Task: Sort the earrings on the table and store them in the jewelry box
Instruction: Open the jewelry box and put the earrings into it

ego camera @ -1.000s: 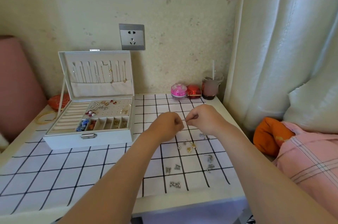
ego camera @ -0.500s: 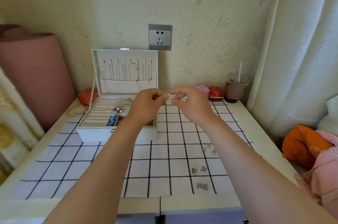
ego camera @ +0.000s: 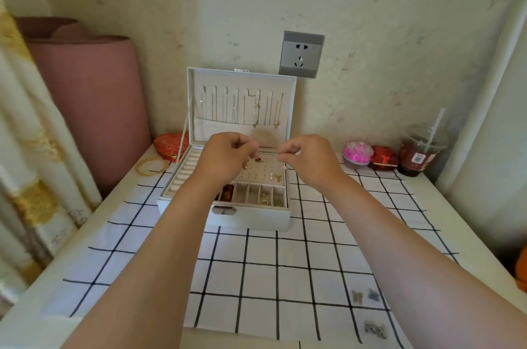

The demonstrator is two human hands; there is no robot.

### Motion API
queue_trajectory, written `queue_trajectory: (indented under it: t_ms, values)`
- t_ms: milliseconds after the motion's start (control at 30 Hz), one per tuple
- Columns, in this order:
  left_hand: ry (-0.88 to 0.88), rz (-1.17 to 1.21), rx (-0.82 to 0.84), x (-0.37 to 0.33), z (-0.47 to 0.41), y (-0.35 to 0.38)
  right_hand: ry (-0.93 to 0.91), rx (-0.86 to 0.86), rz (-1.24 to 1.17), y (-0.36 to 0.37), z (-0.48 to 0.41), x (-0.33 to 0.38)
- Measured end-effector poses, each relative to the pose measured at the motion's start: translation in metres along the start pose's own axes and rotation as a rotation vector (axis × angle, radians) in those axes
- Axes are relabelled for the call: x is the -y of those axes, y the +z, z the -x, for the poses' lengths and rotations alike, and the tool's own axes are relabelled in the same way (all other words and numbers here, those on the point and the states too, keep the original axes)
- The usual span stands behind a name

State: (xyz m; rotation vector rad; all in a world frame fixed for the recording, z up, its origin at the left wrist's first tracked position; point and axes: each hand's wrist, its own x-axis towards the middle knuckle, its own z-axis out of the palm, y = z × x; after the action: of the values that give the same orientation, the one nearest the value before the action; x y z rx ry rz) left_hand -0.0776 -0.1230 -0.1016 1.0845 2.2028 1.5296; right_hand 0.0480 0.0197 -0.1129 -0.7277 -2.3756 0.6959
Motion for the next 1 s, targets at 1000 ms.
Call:
queue_trajectory:
  t_ms: [1000]
  values:
    - [-0.117, 0.24, 0.051, -0.011, -0.012, 0.0, -0.094, 0.17, -0.22, -0.013, -0.029, 0.015]
